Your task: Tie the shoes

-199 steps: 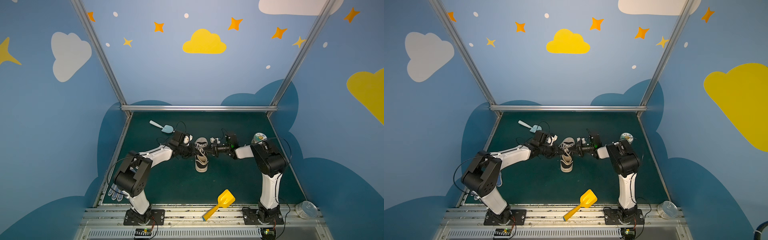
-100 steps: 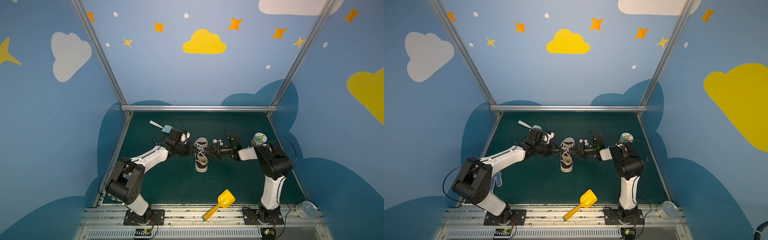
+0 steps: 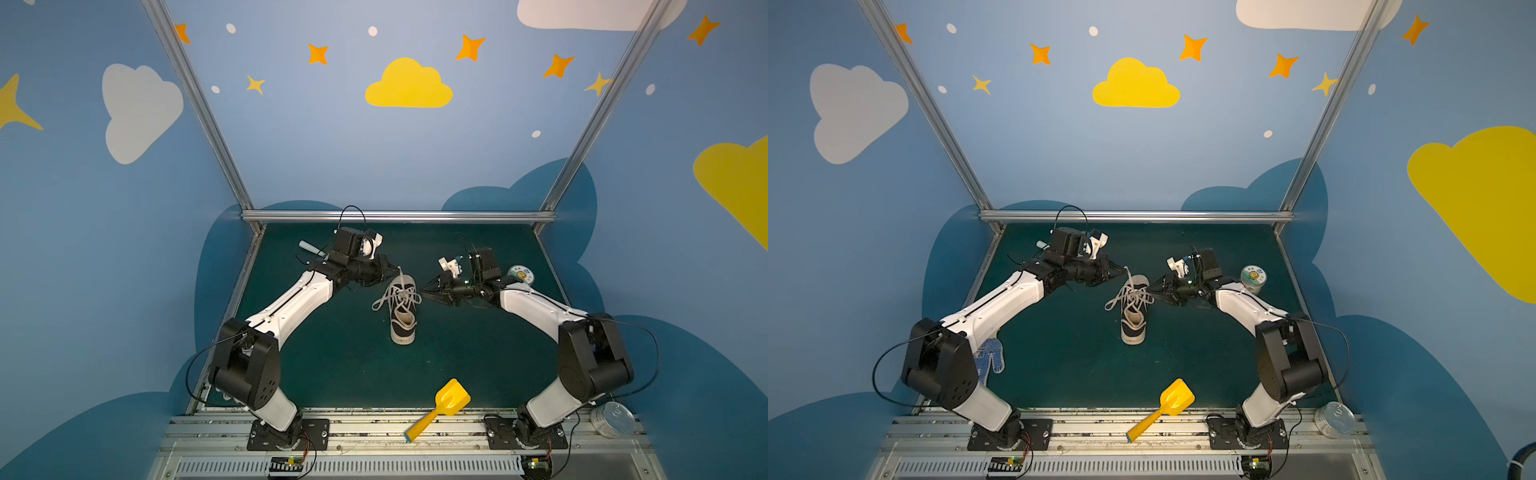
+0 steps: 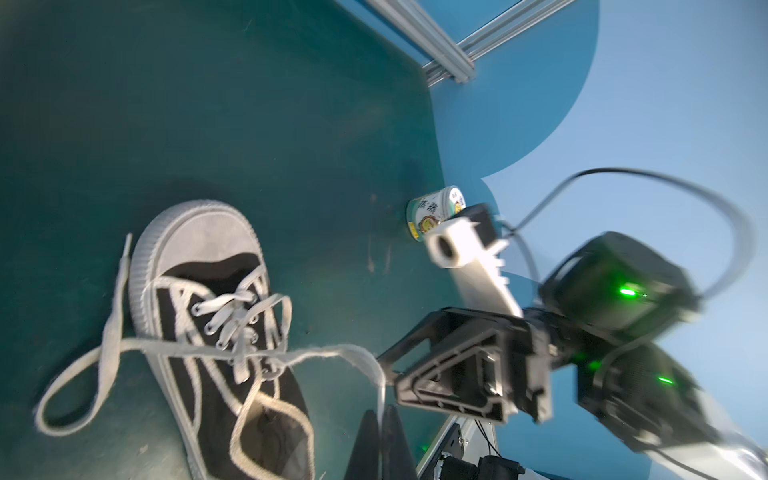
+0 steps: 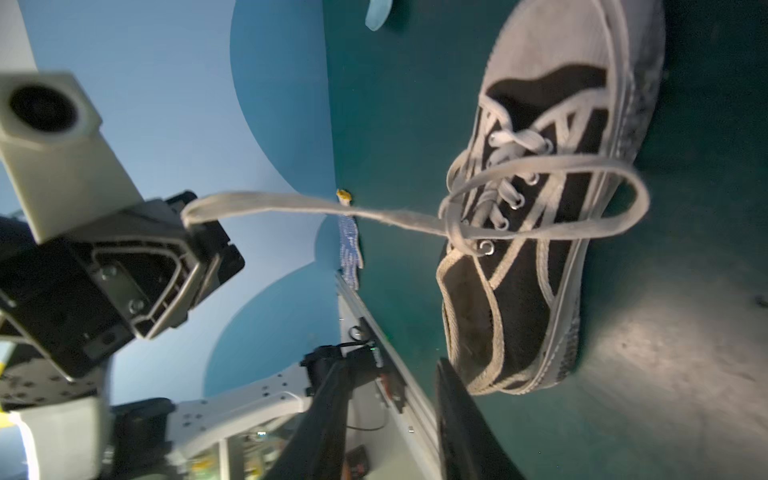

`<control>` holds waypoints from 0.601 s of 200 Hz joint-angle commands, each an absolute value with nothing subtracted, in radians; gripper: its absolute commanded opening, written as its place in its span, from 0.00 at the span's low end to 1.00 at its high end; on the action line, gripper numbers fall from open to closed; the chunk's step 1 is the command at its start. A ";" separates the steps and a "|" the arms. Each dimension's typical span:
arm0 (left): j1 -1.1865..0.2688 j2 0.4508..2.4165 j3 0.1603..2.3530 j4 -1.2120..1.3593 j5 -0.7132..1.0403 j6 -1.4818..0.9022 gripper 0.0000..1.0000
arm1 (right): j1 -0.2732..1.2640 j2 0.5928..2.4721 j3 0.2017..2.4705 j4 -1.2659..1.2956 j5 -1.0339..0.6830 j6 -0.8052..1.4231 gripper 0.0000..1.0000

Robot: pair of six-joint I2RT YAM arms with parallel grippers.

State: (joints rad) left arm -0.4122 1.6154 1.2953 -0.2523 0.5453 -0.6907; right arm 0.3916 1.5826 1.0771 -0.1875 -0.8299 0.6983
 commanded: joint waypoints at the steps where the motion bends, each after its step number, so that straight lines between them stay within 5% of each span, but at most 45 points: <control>1: -0.407 1.652 1.322 -0.296 0.570 -0.670 0.03 | 0.411 1.545 1.131 -0.418 -0.668 0.389 0.41; 58: -0.413 1.655 1.331 -0.259 0.592 -0.707 0.03 | 0.465 1.573 1.186 -0.284 -0.640 0.185 0.49; 120: -0.412 1.643 1.312 -0.254 0.594 -0.712 0.03 | 0.504 1.706 1.218 -0.038 -0.679 0.119 0.46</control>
State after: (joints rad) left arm -0.4126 1.6512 1.3128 -0.2615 0.5774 -0.7086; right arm 0.4938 1.6421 1.1698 -0.1452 -0.6586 0.1730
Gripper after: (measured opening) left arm 0.047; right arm 0.472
